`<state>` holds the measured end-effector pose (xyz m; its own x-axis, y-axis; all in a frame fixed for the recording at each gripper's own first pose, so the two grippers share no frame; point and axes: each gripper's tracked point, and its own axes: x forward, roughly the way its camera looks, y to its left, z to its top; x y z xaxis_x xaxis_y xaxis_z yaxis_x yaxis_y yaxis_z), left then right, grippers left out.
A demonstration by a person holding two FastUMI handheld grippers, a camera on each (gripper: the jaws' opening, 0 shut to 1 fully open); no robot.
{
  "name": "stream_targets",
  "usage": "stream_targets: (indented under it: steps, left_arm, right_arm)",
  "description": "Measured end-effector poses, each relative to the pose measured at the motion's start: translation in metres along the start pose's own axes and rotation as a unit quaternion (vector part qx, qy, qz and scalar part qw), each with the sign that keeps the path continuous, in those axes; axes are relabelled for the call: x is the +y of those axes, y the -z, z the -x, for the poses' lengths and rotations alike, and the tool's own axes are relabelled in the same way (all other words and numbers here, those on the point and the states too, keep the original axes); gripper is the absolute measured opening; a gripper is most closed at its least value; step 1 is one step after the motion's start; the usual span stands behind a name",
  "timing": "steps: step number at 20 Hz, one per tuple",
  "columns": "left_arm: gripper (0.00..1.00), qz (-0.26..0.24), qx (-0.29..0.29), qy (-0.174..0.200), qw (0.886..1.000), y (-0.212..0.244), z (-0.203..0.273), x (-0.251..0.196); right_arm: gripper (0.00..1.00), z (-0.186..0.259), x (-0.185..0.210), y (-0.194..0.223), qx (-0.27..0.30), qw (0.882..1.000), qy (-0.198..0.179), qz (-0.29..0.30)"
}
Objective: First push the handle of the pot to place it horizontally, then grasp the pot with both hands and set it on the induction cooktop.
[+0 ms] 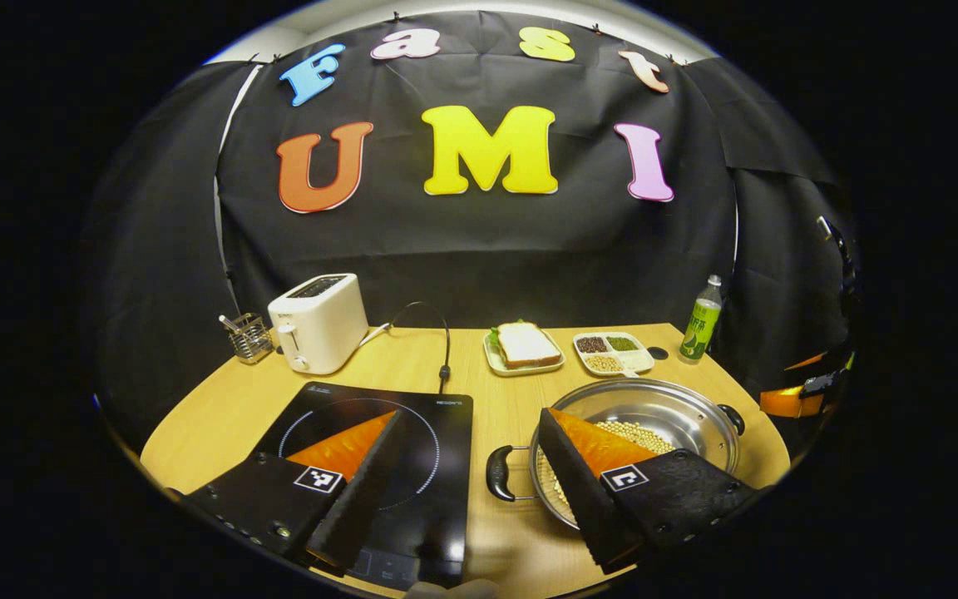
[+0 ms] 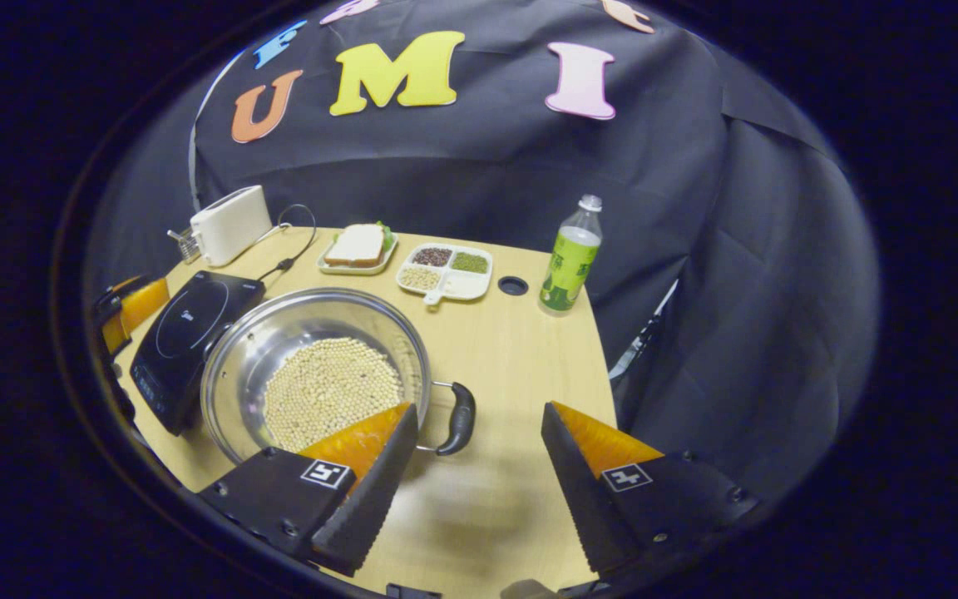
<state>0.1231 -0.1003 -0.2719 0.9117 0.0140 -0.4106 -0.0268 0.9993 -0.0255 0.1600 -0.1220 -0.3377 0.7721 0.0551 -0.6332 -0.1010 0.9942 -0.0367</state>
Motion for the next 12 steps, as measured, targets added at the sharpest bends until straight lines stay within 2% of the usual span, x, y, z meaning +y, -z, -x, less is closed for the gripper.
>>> stream_targets:
  steps: [4,8,9,11,12]
  left_arm:
    - [0.97,-0.004,0.026,0.008,1.0,0.023,-0.022,-0.018]
    - [0.97,0.014,0.06,0.012,0.998,0.047,-0.038,-0.027]
    - [0.97,0.015,0.067,0.012,0.998,0.051,-0.041,-0.029]
    - [0.97,0.016,0.083,0.019,0.996,0.06,-0.046,-0.035]
    - [0.97,0.02,0.089,0.022,0.996,0.064,-0.047,-0.037]
  right_arm:
    - [0.95,-0.027,0.014,0.008,0.021,0.999,-0.023,-0.024]
    - [0.99,-0.046,0.016,0.01,0.031,0.999,-0.024,-0.027]
    - [0.95,-0.049,0.016,0.012,0.035,0.999,-0.024,-0.027]
    - [0.98,-0.055,0.019,0.017,0.044,0.998,-0.028,-0.026]
    - [0.95,-0.058,0.021,0.019,0.047,0.998,-0.029,-0.025]
